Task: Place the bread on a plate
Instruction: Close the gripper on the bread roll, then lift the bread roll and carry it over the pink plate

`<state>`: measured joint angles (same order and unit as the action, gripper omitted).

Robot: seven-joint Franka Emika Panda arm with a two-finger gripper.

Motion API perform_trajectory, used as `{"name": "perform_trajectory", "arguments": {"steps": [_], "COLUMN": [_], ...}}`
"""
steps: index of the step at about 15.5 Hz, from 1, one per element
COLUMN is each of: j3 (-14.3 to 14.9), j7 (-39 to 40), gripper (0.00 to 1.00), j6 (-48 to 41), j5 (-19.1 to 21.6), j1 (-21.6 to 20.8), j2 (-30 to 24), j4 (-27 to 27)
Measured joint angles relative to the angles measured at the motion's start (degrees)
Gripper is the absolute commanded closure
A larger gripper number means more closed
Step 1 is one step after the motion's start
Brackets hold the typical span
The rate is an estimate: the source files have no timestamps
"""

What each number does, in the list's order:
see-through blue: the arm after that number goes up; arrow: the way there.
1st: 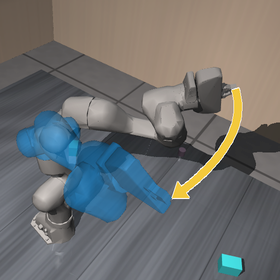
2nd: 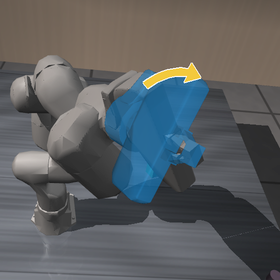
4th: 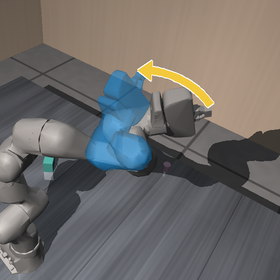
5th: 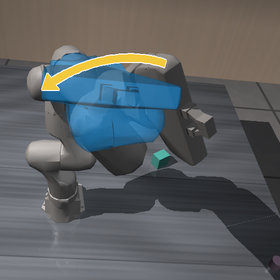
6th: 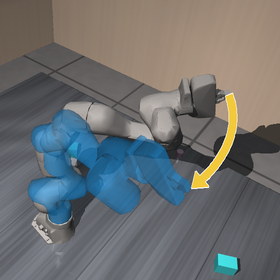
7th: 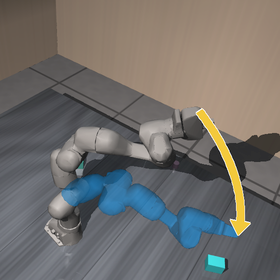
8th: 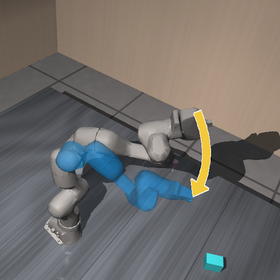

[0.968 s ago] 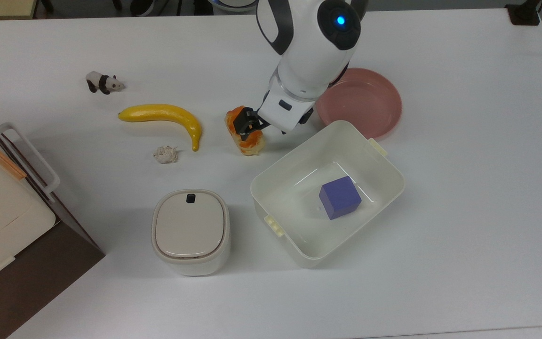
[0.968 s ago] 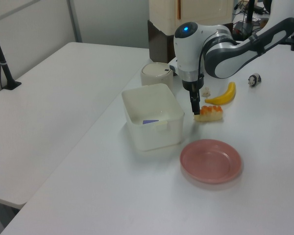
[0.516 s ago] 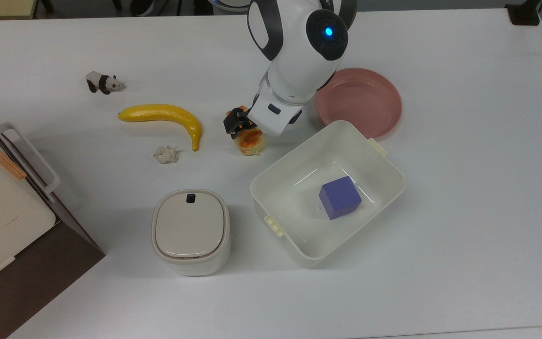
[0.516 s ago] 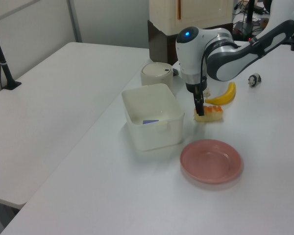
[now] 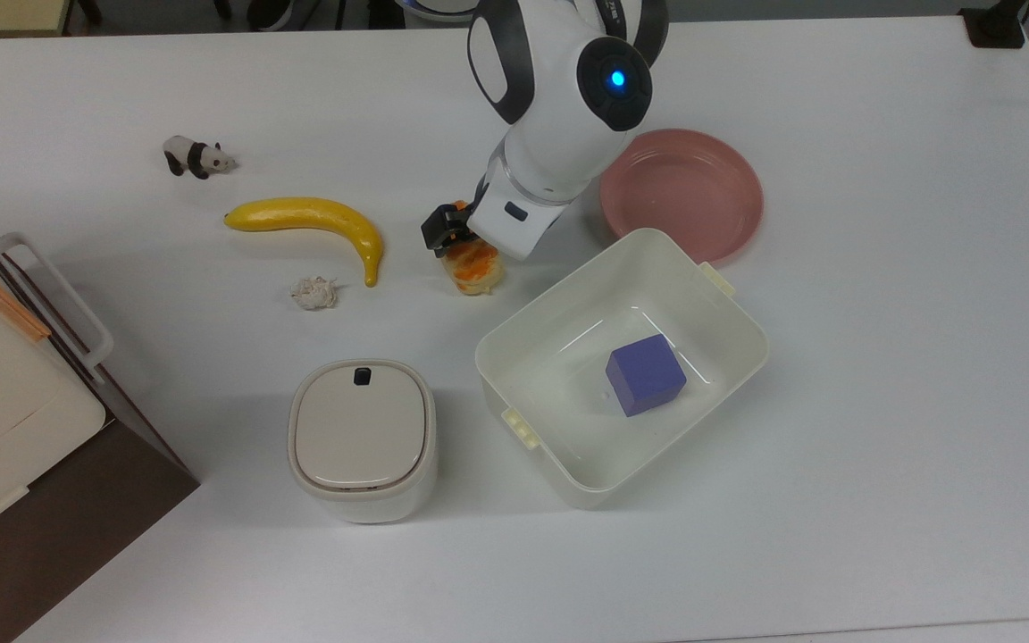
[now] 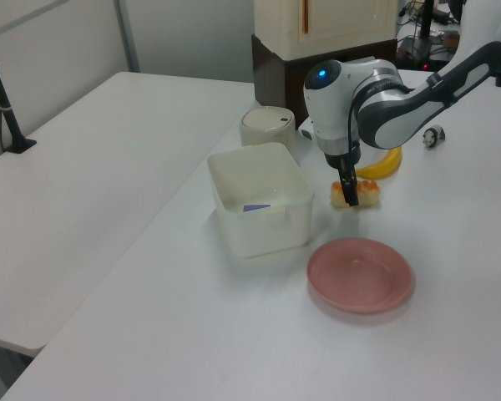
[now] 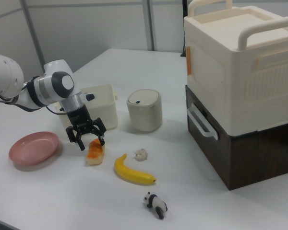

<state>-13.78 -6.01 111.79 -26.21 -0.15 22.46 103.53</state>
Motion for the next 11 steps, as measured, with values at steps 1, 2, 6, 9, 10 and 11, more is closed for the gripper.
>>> {"name": "perform_trajectory", "arguments": {"steps": [1,2,6,9,10,11], "j3": [0.0,0.0,0.0,0.0,0.0,0.0], "j7": [0.0,0.0,0.0,0.0,0.0,0.0], "gripper": [0.39,0.51,0.84,0.85,0.85,0.85], "j6": [0.0,0.0,0.0,0.0,0.0,-0.2], "j5": [0.0,0.0,-0.1,-0.1,-0.1,-0.1], "j1": [0.1,0.1,0.1,0.1,0.1,0.1], "j2": [0.0,0.0,-0.1,-0.3,-0.4,-0.5], "j4": [0.1,0.3,0.3,0.3,0.3,0.3]}}
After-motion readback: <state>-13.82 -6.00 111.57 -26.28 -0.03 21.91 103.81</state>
